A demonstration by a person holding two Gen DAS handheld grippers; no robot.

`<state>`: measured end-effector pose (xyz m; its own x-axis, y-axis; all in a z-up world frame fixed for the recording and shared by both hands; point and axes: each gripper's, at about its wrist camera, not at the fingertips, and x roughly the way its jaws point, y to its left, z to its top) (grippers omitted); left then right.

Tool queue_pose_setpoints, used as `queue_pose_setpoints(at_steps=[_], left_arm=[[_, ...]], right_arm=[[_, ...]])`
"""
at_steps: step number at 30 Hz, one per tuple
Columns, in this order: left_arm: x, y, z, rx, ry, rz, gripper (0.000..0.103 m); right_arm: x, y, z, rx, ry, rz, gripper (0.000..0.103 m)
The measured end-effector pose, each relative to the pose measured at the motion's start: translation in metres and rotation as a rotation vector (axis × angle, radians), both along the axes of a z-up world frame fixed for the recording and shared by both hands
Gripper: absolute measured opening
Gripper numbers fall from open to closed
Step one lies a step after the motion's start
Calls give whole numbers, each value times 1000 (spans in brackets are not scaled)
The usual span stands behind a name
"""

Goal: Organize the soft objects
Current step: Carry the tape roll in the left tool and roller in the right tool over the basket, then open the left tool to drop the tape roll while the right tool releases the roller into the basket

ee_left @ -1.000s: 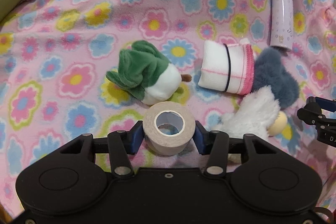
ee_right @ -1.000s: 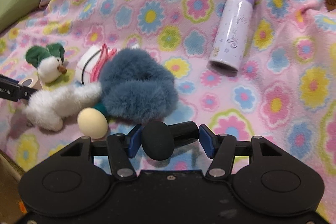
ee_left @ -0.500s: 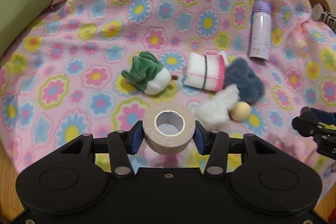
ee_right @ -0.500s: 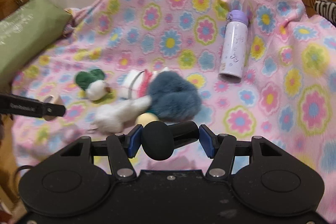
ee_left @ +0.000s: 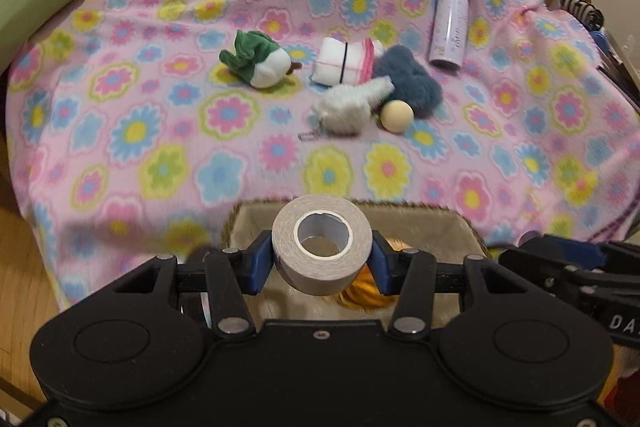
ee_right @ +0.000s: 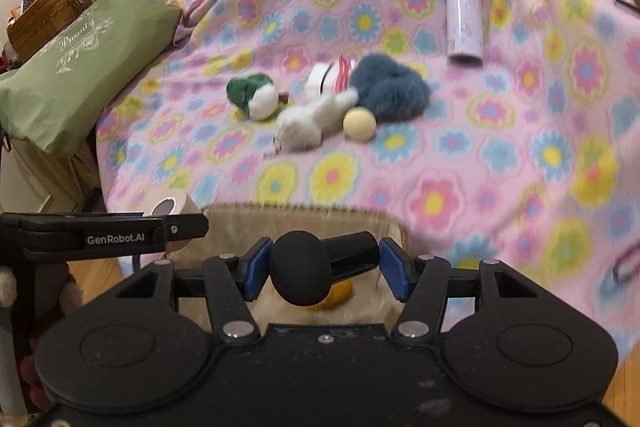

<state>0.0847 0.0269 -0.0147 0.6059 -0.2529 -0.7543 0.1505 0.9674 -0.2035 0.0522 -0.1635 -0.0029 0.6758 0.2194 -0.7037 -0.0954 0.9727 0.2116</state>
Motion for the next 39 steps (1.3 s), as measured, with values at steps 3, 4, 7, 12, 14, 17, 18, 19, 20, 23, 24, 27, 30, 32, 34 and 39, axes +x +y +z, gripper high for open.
queue_pose_setpoints(at_steps=[3, 4, 7, 12, 14, 17, 18, 19, 20, 23, 24, 27, 30, 32, 34, 39], left_arm=[[-17, -2, 0, 1, -12, 5, 48], [-22, -3, 0, -1, -14, 6, 49], [-35, -3, 0, -11, -20, 14, 49], [-49, -4, -5, 6, -32, 44, 49], [-50, -4, -10, 7, -22, 54, 49], [-50, -1, -15, -4, 5, 71, 49], [-50, 0, -17, -4, 11, 73, 49], [-51, -1, -19, -1, 16, 71, 49], [-52, -2, -20, 4, 20, 66, 49], [-53, -5, -22, 8, 29, 53, 49], [-53, -5, -22, 7, 29, 54, 49], [-53, -4, -22, 4, 35, 57, 49], [-52, -6, -25, 4, 54, 48, 49], [-51, -6, -27, 1, 64, 44, 49], [-51, -6, -27, -1, 70, 44, 49], [-50, -7, -29, -8, 85, 39, 49]], right_arm=[[-18, 2, -5, 17, 26, -8, 57], [-23, 3, -6, 24, 33, -10, 57], [-36, 4, -9, 45, 47, -18, 57], [-45, -6, -6, 81, 50, -83, 58], [-46, -9, -5, 83, 54, -104, 58], [-48, -8, -6, 85, 63, -107, 58], [-48, -8, -7, 84, 67, -103, 58], [-48, -7, -7, 85, 71, -97, 58], [-47, -6, -7, 86, 75, -91, 58], [-46, -2, -9, 81, 85, -82, 58], [-45, -2, -9, 79, 88, -80, 58], [-45, -3, -10, 80, 93, -75, 58], [-42, -4, -13, 85, 108, -76, 58], [-41, -4, -15, 88, 119, -78, 58], [-40, -4, -17, 92, 129, -81, 58], [-38, -4, -20, 94, 139, -81, 58]])
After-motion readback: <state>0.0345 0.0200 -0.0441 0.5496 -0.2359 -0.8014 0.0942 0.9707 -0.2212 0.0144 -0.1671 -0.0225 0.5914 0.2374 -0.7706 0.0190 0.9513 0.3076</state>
